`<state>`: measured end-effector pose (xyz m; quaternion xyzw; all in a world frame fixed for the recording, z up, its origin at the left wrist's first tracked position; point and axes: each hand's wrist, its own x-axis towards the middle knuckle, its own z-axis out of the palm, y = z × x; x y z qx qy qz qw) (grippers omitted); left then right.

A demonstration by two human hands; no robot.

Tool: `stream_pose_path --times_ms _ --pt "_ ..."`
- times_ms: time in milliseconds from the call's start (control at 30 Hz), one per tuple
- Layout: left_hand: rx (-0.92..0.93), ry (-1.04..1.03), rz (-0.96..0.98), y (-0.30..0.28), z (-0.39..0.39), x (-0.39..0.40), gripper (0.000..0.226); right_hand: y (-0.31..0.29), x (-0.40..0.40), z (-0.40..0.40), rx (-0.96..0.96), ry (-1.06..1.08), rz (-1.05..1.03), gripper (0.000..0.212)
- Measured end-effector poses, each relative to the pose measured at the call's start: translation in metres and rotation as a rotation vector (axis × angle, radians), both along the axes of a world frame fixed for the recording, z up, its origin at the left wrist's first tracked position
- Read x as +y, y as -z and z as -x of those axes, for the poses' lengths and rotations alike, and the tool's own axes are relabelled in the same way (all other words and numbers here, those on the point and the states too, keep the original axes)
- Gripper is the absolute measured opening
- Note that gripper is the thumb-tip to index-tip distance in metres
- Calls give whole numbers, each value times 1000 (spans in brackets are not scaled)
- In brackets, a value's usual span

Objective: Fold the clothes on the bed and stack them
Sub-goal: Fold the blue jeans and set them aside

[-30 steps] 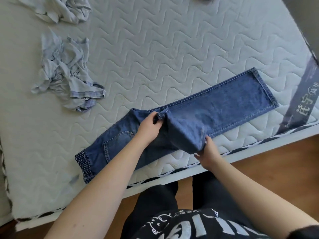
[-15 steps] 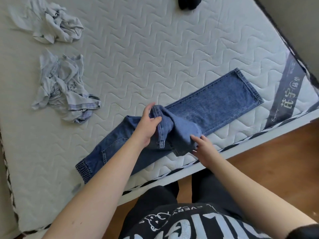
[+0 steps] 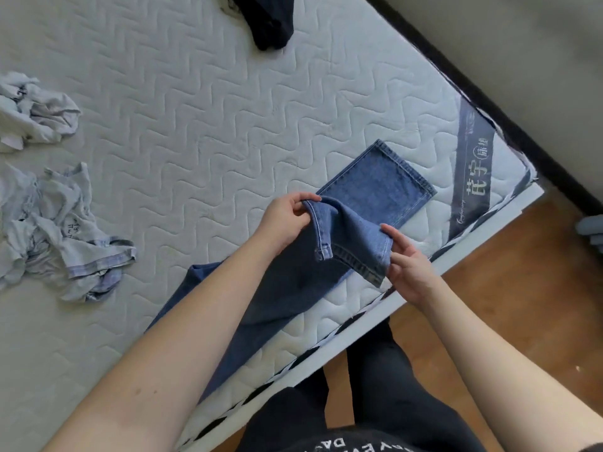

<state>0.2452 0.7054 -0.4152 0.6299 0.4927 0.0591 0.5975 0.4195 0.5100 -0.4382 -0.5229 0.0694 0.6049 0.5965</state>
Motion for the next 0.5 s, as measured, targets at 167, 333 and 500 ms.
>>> stream_pose_path --times_ms 167,333,500 --pt "127 80 -141 24 -73 27 28 18 10 -38 -153 64 78 28" --pt "284 240 -306 59 -145 53 10 57 26 -88 -424 -45 379 25" --pt "398 288 -311 111 -200 77 32 98 40 -133 -492 -142 473 9"
